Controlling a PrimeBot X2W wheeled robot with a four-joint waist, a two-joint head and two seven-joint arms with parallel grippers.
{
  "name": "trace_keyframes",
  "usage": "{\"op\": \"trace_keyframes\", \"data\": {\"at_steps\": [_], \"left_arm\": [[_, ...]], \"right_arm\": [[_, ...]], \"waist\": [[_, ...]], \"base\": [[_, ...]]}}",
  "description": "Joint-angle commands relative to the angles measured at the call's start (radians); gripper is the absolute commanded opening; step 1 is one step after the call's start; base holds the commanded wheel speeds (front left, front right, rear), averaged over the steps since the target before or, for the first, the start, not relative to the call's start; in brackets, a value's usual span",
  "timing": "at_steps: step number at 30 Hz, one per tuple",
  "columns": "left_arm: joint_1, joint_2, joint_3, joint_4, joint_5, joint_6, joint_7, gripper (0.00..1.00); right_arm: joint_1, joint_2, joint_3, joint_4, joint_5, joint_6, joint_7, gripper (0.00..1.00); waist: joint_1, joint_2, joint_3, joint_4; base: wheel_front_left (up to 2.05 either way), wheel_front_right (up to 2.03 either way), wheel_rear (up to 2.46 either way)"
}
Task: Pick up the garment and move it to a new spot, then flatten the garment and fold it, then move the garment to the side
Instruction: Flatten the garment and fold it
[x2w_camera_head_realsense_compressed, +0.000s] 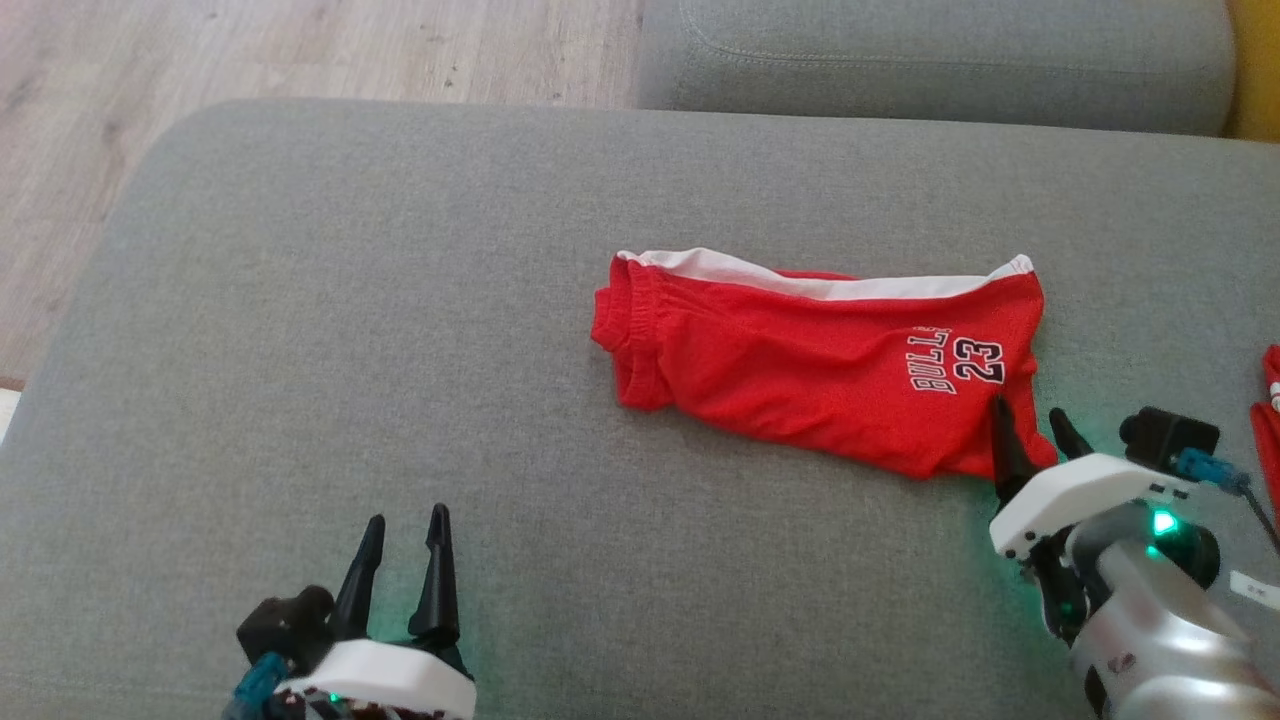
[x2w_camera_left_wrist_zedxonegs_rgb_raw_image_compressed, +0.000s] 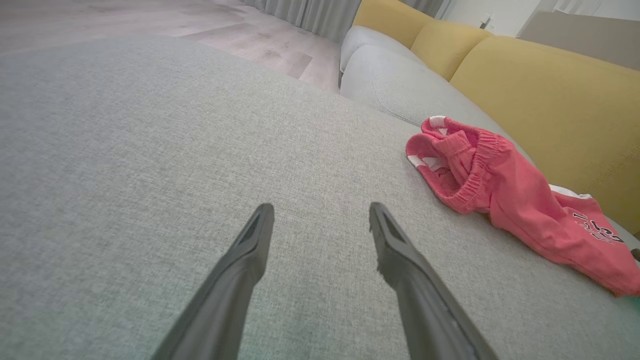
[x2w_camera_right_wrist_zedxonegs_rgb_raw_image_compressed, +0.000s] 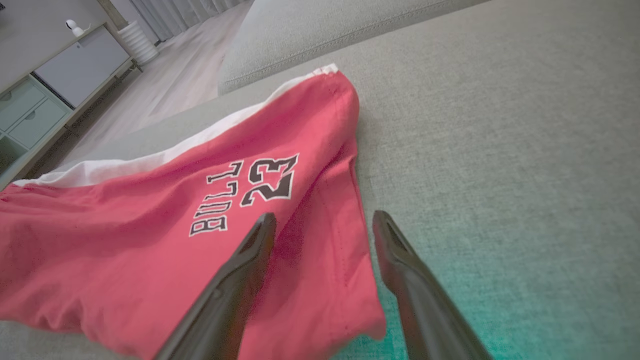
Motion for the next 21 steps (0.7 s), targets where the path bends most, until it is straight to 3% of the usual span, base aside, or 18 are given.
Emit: {"op": "trace_keyframes", "data": {"at_steps": [1,14,21], "left_arm": [[-0.011,0.013,0.037,-0.028,0.008,0.002,-0.005,1.00],[-0.027,0.013,0.026,-0.020,0.010,0.002,-0.005,1.00],[-0.003,0.013,0.075,-0.049,0.040,0.002,-0.005,1.00]], "right_arm": [[-0.019,-0.002,0.005,-0.032,-0.015,0.003,-0.014,1.00],[-0.030,0.037,-0.119,-0.094,-0.126,0.003,-0.015,1.00],[0.038,0.043,-0.270,-0.282,-0.288,0.003,-0.015,1.00]], "waist": [[0.0000,-0.0001,0.002,-0.002],[0.0000,-0.0001,0.029,0.018],[0.0000,-0.0001,-0.007,0.014]], "base": [[0.00,0.00,0.00],[0.00,0.00,0.00],[0.00,0.00,0.00]]}}
